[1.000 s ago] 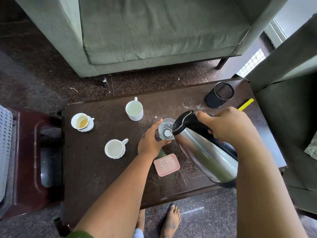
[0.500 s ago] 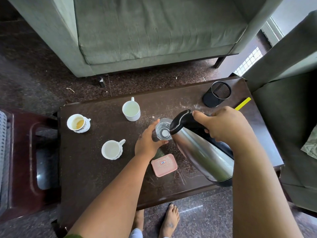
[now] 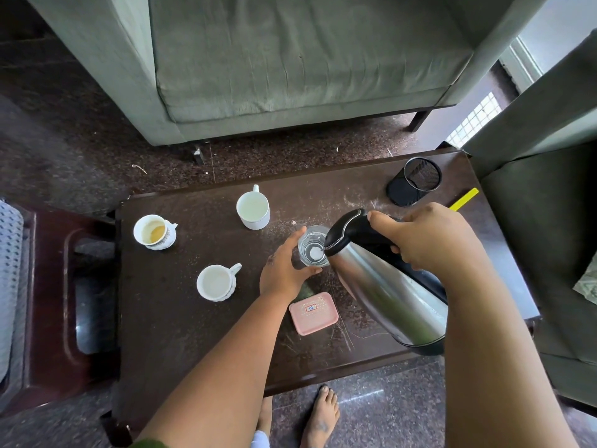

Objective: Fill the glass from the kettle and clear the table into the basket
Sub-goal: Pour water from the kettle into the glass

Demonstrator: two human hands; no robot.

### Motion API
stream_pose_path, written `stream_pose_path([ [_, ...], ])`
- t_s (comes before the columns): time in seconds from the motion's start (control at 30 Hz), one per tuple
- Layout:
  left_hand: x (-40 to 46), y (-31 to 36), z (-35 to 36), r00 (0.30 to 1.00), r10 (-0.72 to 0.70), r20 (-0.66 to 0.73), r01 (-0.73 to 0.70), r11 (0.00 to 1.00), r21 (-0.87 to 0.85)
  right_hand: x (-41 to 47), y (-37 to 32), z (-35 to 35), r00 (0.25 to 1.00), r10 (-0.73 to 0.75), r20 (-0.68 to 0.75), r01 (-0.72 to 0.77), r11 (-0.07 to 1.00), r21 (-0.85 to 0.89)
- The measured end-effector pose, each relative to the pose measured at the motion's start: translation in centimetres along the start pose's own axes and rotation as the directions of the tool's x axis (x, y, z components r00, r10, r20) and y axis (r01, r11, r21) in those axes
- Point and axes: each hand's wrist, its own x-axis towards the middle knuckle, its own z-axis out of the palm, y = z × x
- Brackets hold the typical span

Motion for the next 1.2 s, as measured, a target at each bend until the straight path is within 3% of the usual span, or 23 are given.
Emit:
stream_pose_path([
  [0.37,0.09,-0.01,0.00,1.000,-0.001,0.014,0.001,1.000,-0.004,0.01,-0.50,-0.37,0.999,-0.029,0.044,0.032,0.998,-0.051],
  [1.2,0.14,-0.15,0.04,1.000,0.007,0.011,-0.008,1.000,0.021,-0.59,-0.40,0.23,1.000,-0.010,-0.025,0.010,1.000,-0.014],
])
